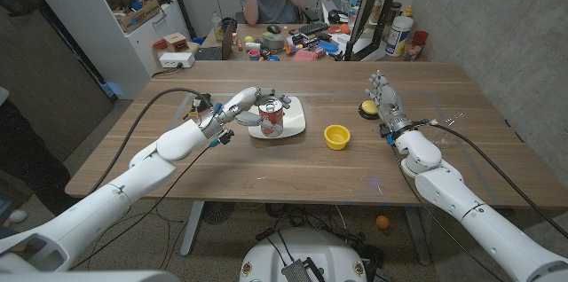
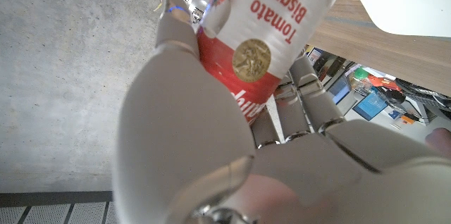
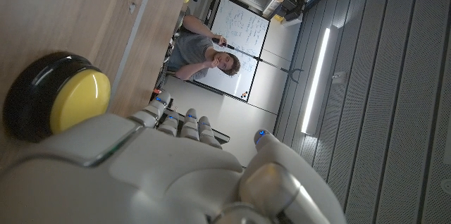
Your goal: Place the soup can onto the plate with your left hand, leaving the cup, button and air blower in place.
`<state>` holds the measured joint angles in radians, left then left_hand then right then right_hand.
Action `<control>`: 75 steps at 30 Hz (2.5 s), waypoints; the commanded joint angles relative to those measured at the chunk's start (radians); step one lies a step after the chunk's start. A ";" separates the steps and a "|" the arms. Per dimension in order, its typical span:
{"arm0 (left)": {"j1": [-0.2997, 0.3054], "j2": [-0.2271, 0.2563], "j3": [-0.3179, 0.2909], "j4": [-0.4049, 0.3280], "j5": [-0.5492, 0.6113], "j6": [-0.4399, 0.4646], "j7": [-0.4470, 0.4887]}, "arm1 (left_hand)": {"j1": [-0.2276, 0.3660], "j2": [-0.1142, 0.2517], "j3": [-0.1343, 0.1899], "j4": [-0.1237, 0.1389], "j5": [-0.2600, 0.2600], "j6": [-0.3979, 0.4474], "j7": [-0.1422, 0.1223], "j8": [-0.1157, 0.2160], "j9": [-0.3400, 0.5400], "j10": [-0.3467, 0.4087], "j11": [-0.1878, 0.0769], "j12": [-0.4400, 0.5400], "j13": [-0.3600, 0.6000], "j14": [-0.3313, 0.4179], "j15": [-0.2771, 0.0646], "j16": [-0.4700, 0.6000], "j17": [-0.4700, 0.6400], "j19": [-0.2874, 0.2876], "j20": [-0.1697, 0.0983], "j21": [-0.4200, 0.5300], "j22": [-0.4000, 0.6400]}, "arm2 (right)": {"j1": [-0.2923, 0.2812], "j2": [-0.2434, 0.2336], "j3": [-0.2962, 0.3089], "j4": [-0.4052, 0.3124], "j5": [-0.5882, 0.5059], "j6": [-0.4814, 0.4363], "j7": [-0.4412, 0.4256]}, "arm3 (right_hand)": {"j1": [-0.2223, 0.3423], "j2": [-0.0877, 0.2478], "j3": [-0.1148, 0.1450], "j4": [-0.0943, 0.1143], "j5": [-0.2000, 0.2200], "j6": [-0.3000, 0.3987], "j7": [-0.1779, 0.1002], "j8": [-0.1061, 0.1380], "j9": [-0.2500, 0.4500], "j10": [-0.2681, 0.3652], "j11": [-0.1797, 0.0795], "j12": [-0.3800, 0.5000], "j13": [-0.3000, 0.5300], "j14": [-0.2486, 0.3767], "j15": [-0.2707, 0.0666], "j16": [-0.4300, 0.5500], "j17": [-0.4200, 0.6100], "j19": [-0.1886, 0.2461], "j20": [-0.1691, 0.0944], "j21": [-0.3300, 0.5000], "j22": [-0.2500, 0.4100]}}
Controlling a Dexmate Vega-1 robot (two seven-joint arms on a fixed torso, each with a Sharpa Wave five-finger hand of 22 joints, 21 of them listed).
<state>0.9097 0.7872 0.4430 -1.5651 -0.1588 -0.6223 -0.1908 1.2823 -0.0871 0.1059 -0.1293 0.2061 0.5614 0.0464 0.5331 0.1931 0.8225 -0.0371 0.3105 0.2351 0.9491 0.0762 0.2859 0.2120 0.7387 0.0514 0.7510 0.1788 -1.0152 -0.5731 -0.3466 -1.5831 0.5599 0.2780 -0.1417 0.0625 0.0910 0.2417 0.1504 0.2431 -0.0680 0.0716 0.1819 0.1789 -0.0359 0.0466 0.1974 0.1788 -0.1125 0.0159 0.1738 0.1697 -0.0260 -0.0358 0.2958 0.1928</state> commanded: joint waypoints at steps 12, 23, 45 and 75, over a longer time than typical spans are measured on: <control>0.018 -0.008 -0.056 0.047 0.029 0.046 0.126 | 0.133 0.159 0.018 0.009 -0.004 0.367 -0.107 -0.006 0.003 0.142 -0.134 0.003 0.007 0.225 -0.319 0.004 0.005 0.123 -0.195 0.011 0.005 | 0.039 -0.002 -0.026 0.002 -0.027 -0.022 0.016 | -0.003 0.044 0.007 -0.001 -0.006 0.002 0.010 0.008 0.004 0.003 0.013 0.006 0.002 -0.001 0.000 0.002 0.001 -0.010 -0.006 -0.002 0.004; -0.049 -0.063 -0.028 0.139 0.071 0.059 0.177 | 0.135 0.163 0.019 0.009 -0.005 0.371 -0.109 -0.009 0.003 0.146 -0.135 0.000 0.009 0.227 -0.319 0.004 0.007 0.122 -0.195 0.013 0.005 | 0.040 -0.009 -0.022 0.005 -0.027 -0.020 0.021 | -0.002 0.042 0.007 -0.002 -0.006 0.002 0.012 0.008 0.004 0.004 0.011 0.006 0.002 -0.001 0.001 0.001 0.001 -0.011 -0.006 -0.003 0.004; -0.180 -0.161 0.061 0.249 0.126 0.105 0.232 | 0.136 0.171 0.022 0.010 -0.009 0.388 -0.109 -0.013 0.003 0.160 -0.134 -0.004 0.012 0.232 -0.318 0.003 0.010 0.119 -0.194 0.017 0.005 | 0.056 -0.019 -0.008 0.061 -0.006 0.008 0.067 | -0.003 0.040 0.007 -0.003 -0.008 0.005 0.012 0.009 0.004 0.006 0.015 0.007 0.002 -0.001 0.000 0.002 0.002 -0.012 -0.005 -0.005 0.004; -0.277 -0.249 0.124 0.413 0.137 0.145 0.323 | 0.131 0.182 0.026 0.014 -0.013 0.401 -0.111 -0.021 0.003 0.168 -0.134 -0.010 0.020 0.240 -0.317 0.004 0.016 0.113 -0.197 0.021 0.004 | 0.072 -0.020 -0.008 0.089 0.008 0.017 0.096 | -0.002 0.038 0.007 -0.004 -0.009 0.005 0.012 0.008 0.004 0.005 0.014 0.006 0.002 -0.001 0.000 0.001 0.002 -0.013 -0.005 -0.007 0.004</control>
<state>0.6775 0.5752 0.5323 -1.2299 -0.0269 -0.4780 0.1168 1.2822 -0.0871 0.1074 -0.1308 0.1992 0.5699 0.0515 0.5136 0.1928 0.8353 -0.0243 0.2958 0.2489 0.9593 0.0804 0.2855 0.2258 0.7338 0.0463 0.7623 0.1795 -0.9470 -0.5955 -0.3537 -1.5066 0.5645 0.2871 -0.0523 0.0625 0.0910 0.2417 0.1505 0.2345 -0.0644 0.0751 0.1819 0.1789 -0.0286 0.0538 0.1974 0.1787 -0.1125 0.0159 0.1738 0.1702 -0.0259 -0.0358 0.2920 0.1928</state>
